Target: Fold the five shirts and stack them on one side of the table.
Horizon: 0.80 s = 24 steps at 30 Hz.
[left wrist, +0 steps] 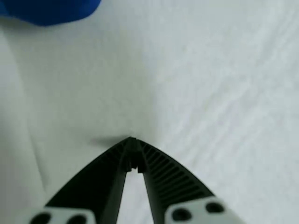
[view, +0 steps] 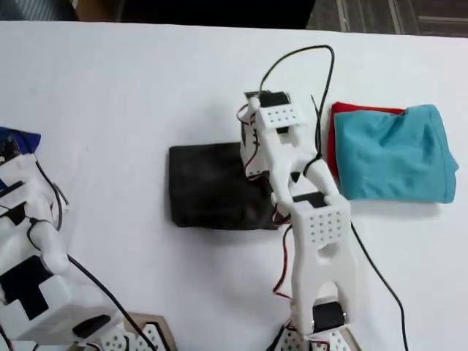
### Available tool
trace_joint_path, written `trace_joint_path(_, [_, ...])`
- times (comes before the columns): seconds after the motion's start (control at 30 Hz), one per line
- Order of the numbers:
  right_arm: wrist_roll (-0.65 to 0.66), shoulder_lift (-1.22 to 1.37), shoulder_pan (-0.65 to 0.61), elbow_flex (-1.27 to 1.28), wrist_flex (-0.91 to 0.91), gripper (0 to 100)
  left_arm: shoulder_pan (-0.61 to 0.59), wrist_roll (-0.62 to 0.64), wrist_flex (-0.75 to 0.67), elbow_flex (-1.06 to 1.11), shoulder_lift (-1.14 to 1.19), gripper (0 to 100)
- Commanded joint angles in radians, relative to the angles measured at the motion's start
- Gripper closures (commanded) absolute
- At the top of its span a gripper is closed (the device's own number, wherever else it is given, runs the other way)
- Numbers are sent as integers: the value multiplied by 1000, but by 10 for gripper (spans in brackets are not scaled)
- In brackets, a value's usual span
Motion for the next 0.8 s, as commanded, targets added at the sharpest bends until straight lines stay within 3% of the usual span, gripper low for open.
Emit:
trace_joint_path(0.0, [74, 35, -42, -18, 39, 716, -2, 11, -14, -7, -37, 974])
trace_joint_path(0.47, [186, 10, -81, -25, 21, 716, -2, 11, -14, -7, -37, 974])
trace_joint_path(0.77, [178, 12, -174, -23, -19, 715, -3, 11, -14, -7, -37, 974])
